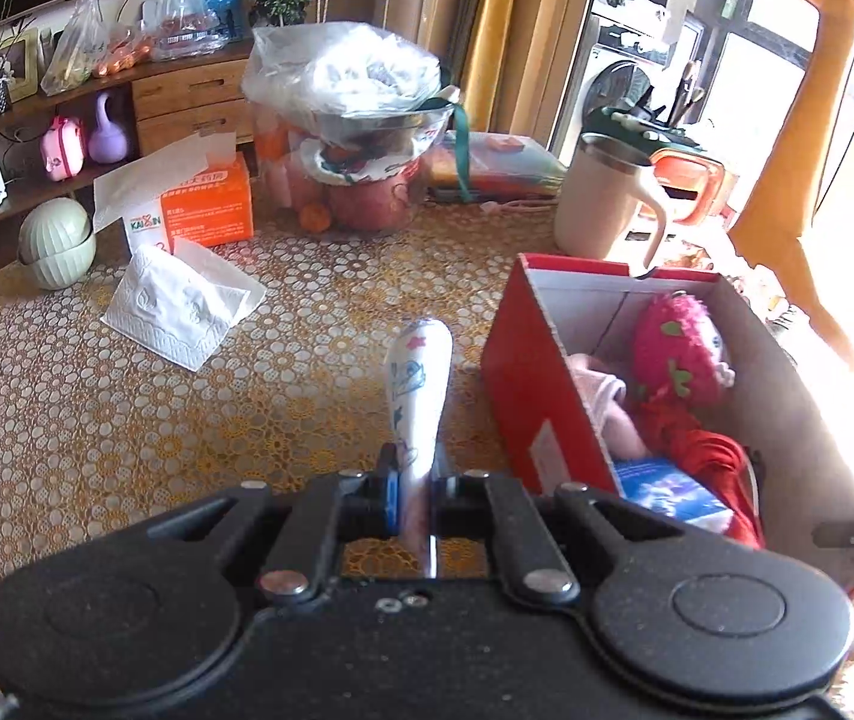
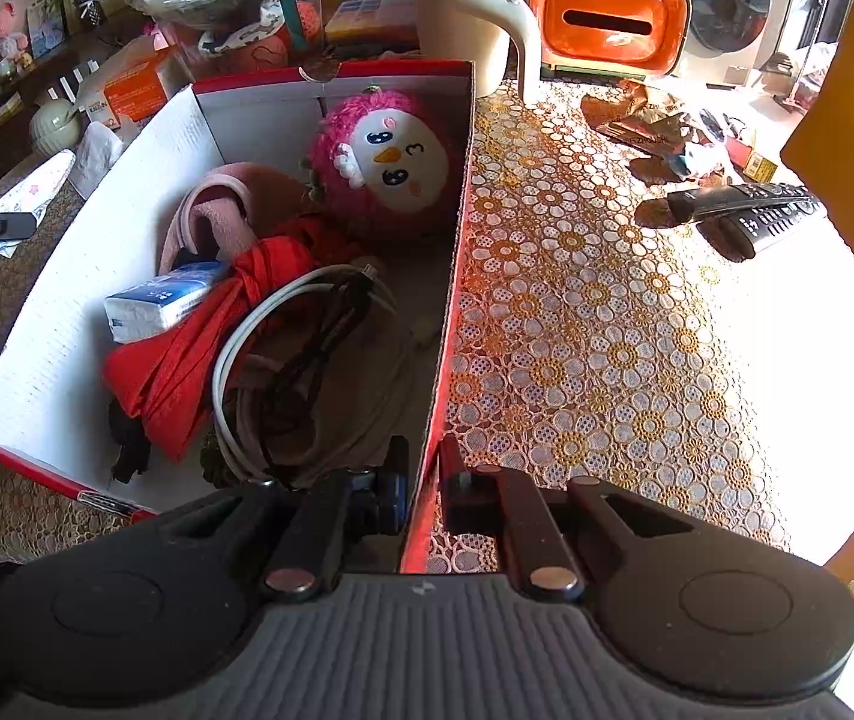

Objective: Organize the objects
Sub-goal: 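Lift the face mask with the left tool and carry it over the shoebox, then lower the face mask into the shoebox and open the left tool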

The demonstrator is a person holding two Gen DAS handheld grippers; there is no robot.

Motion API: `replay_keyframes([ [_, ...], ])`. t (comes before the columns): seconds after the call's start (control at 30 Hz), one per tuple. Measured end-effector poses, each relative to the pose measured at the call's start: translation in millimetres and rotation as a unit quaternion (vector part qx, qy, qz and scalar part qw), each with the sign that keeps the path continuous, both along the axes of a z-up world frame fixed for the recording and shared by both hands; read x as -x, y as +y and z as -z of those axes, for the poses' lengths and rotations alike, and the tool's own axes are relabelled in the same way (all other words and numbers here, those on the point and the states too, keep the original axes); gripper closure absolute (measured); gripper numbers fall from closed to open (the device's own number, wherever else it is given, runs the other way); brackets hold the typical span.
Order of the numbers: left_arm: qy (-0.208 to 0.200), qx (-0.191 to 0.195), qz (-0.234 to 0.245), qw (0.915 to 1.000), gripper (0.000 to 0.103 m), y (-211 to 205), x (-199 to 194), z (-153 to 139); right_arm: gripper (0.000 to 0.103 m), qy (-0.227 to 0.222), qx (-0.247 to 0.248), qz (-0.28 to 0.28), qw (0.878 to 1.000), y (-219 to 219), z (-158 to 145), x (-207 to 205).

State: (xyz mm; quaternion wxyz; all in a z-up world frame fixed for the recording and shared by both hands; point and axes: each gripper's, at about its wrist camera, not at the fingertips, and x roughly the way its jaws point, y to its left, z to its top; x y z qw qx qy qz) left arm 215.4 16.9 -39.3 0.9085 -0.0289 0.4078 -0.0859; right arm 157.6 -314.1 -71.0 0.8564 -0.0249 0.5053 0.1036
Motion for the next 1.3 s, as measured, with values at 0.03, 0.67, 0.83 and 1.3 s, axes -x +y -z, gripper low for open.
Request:
replay_keyframes([
  [0.03, -0.003, 0.002, 0.005, 1.0, 0.096, -3.6, 4.5, -5.0, 0.093, -0.002, 0.0, 0.0, 1.0, 0.0, -0.6, 0.8],
  [0.67, -0.023, -0.005, 0.122, 0.9923, 0.096, -112.8, 49.7, -38.2, 0.093, -0.021, 0.007, 0.006, 1.0, 2.1, -5.6, 4.9],
  [0.83, -0.024, -0.04, 0.144, 0.9885, 0.096, -143.9, 36.7, -22.1, 0.093, -0.022, 0.008, 0.005, 1.0, 2.8, -4.7, 4.9],
  [1.3, 0.03, -0.105, 0.119, 0.9868, 0.094, -165.3, -26.3, 31.0, 0.093, -0.026, 0.003, -0.005, 1.0, 1.2, -5.9, 5.7],
])
